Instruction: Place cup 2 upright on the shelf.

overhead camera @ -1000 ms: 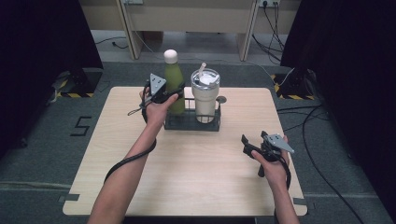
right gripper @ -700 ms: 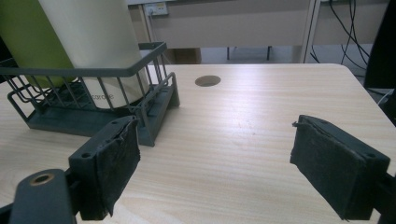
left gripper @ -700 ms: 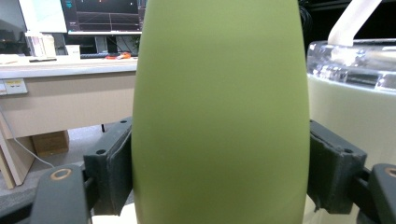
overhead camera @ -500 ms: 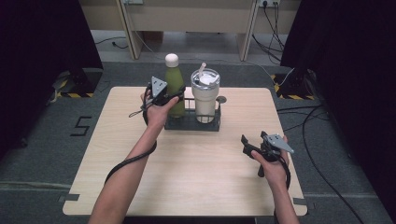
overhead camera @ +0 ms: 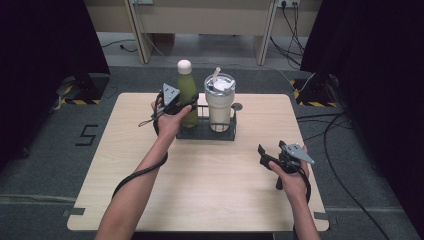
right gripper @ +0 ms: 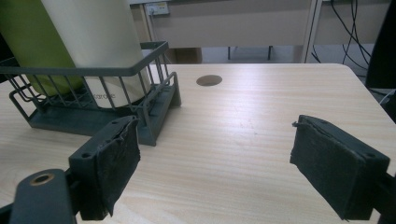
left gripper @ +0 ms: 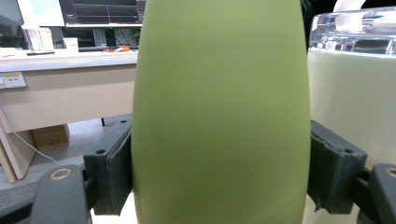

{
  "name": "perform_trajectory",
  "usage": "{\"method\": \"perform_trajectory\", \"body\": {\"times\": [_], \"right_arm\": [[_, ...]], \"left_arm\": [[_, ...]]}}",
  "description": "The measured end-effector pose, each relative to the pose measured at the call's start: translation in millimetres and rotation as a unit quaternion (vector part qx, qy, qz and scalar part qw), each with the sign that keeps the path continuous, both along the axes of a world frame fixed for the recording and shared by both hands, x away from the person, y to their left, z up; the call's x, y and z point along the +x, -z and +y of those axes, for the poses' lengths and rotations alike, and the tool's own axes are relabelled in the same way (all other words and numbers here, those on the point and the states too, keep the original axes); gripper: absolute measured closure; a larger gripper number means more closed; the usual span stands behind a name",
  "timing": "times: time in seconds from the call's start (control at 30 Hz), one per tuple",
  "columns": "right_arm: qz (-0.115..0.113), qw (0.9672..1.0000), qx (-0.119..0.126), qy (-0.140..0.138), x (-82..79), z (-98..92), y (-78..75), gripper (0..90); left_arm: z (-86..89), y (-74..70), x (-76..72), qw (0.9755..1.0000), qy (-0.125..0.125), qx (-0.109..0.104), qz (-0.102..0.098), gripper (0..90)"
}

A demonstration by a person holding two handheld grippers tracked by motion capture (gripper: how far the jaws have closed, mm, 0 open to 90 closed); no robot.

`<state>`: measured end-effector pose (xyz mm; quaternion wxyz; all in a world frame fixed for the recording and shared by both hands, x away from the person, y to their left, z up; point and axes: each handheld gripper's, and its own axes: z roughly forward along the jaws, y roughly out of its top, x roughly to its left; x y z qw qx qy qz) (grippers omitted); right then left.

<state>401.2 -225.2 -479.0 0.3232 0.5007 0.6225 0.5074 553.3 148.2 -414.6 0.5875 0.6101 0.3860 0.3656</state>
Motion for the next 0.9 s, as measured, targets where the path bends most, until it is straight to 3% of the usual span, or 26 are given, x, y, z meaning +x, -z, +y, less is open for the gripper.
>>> {"method": "perform_trajectory", "body": {"times": [0.9], "right_arm": [[-0.001,1.0,0.0,0.0,-1.1,0.8,-1.1,15.2]], "left_arm": [[0.0,2.3,-5.0,0.9998,0.015,0.009,-0.003,20.6]]}}
